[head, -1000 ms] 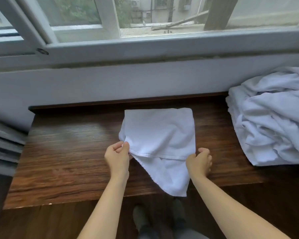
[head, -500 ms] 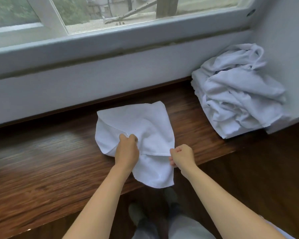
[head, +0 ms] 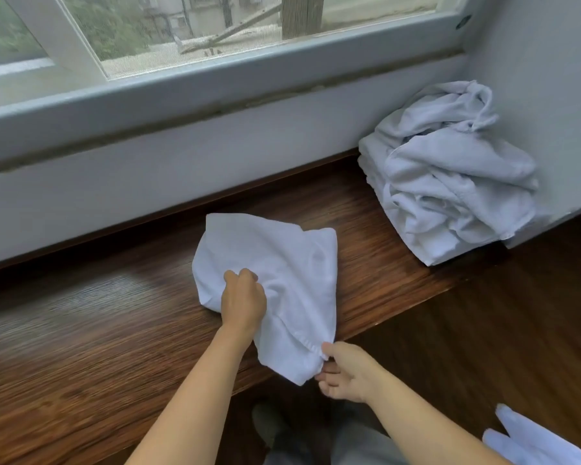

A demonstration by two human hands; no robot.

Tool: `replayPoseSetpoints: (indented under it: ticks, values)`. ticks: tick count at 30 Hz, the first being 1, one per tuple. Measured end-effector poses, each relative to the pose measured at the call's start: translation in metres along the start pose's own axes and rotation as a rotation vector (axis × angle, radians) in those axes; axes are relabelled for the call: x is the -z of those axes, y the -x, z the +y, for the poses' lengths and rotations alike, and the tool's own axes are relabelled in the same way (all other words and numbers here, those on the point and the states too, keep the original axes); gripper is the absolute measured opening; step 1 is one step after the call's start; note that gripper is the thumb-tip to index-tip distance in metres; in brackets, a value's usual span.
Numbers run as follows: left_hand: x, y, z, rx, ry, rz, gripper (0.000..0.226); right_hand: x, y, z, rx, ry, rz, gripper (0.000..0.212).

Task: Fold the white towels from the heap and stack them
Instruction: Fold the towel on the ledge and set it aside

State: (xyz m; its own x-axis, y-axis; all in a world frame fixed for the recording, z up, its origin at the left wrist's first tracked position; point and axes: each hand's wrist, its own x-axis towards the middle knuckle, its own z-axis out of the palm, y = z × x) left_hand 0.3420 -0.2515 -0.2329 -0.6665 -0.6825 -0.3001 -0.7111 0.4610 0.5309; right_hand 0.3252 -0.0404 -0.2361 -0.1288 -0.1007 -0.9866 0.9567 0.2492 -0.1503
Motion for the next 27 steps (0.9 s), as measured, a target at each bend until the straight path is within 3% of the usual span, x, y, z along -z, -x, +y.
replayPoseSetpoints:
  ticks: [2,5,12,17,27]
  values:
    - [0.01,-0.003,0.001,-0.008,0.114,0.055,0.029,-0.005,0.005,-0.013,0.147,0.085,0.042,0.023]
    - [0.018,-0.003,0.007,-0.101,0.177,0.093,0.028,-0.014,0.009,-0.04,0.299,-0.022,0.014,0.02]
    - [0.012,0.005,0.013,-0.239,0.2,0.106,0.023,-0.018,0.037,-0.079,0.32,0.054,-0.009,0.018]
    - [0.01,0.015,0.019,-0.388,0.265,0.163,0.028,-0.011,0.059,-0.092,0.486,0.028,-0.027,0.02]
    - [0.032,0.025,0.062,-0.575,0.252,-0.17,0.028,-0.034,0.079,-0.121,0.716,0.131,-0.109,0.017]
